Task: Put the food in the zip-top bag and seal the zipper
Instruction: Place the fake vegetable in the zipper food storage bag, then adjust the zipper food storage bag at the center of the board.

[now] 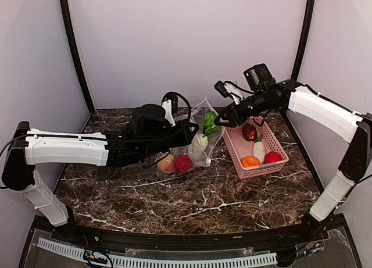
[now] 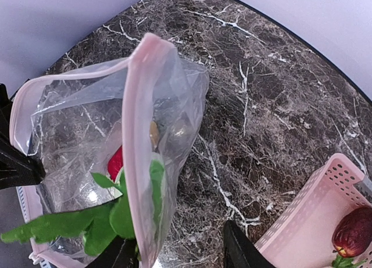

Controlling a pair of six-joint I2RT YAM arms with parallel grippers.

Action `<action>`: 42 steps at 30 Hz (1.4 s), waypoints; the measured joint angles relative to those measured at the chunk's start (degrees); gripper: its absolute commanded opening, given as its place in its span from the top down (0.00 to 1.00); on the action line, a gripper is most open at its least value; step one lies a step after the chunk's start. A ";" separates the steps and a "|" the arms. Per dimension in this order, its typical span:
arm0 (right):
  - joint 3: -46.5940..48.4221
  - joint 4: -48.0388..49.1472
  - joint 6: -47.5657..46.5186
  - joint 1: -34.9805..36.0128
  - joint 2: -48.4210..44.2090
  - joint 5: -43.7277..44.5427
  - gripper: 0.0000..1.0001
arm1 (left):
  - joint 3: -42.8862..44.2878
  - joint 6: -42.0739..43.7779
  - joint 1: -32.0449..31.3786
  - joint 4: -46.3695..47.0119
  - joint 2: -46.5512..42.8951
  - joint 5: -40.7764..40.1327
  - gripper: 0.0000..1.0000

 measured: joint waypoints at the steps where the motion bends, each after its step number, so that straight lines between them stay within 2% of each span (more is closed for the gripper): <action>1: 0.00 -0.26 0.09 0.00 0.15 0.02 0.53 | -0.02 0.02 0.00 0.00 0.00 0.00 0.99; 7: 0.00 -1.73 0.31 0.00 0.26 -1.46 0.51 | -0.66 0.07 0.00 0.00 -0.17 -0.48 0.99; 10: 0.00 -2.49 0.13 0.00 0.26 -2.40 0.61 | -1.01 0.11 0.00 0.00 -0.24 -1.01 0.99; 12: 0.00 -3.17 0.09 0.00 0.26 -2.64 0.74 | -1.09 0.15 0.00 0.00 -0.24 -1.09 0.99; 17: 0.92 -4.72 0.59 0.00 0.70 -3.54 0.87 | -1.09 0.33 0.00 0.00 -0.24 -1.07 0.99; 26: 10.29 -4.63 1.27 0.00 1.70 -7.65 0.93 | -0.66 2.03 0.48 -1.27 -0.11 -0.79 0.99; 28: 11.10 -4.63 1.46 0.00 1.73 -8.70 0.90 | 1.03 2.89 0.79 -3.78 0.26 0.09 0.99; 32: 12.57 -5.29 1.73 -0.11 1.97 -9.25 0.78 | 5.75 5.92 1.20 -9.14 0.09 0.85 0.99; 35: 14.80 -6.29 1.66 -1.11 1.97 -9.40 0.71 | 6.82 9.05 1.22 -11.82 -2.75 -1.49 0.99; 36: 15.91 -6.45 1.57 -1.97 1.90 -9.49 0.63 | 6.71 10.12 1.36 -12.96 -4.57 -3.41 0.99; 38: 17.99 -6.32 0.48 -4.70 1.33 -9.25 0.57 | 6.32 11.85 1.86 -15.10 -8.70 -6.86 0.99; 42: 18.38 -5.86 -1.05 -10.75 -1.25 -8.39 0.49 | 7.80 13.18 5.53 -20.72 -13.42 -6.36 0.99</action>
